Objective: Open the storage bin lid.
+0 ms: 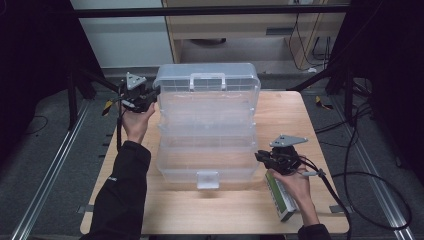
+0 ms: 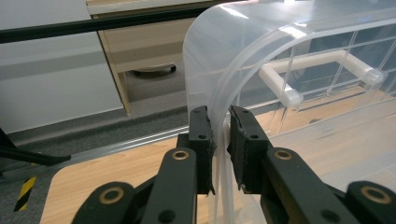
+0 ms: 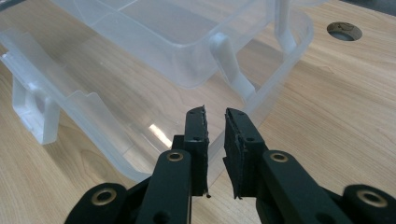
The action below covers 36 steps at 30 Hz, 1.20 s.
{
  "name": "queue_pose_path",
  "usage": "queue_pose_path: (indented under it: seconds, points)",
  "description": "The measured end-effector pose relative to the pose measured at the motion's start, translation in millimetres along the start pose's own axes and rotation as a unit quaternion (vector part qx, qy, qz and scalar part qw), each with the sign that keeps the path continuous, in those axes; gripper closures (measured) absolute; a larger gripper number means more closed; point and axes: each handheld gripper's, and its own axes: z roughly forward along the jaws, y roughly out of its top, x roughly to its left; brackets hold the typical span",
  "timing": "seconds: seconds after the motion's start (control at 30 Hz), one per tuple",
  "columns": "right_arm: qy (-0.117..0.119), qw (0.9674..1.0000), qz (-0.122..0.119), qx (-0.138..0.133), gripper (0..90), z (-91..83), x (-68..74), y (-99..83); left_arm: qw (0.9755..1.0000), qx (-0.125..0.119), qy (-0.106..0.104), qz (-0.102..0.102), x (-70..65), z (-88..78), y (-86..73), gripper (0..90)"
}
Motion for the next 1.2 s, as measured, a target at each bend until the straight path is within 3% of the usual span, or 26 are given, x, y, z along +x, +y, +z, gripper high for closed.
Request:
queue_pose_path:
  seconds: [0.67, 0.87, 1.2]
  points:
    - [0.001, 1.0, 0.002, 0.002, 78.8, 0.8, 0.0, 0.5, 0.9999, 0.005, 0.011, -0.011, 7.1, 33.8, 6.3, 78.1]
    - [0.001, 1.0, 0.002, 0.002, 78.5, 1.2, -0.2, 0.6, 0.9995, 0.017, 0.025, -0.006, 6.1, 43.4, 9.5, 77.4]
    - [0.002, 1.0, 0.002, 0.003, 78.4, 1.3, -0.6, 0.8, 0.9994, 0.018, 0.022, -0.021, 12.1, 59.2, 7.4, 77.2]
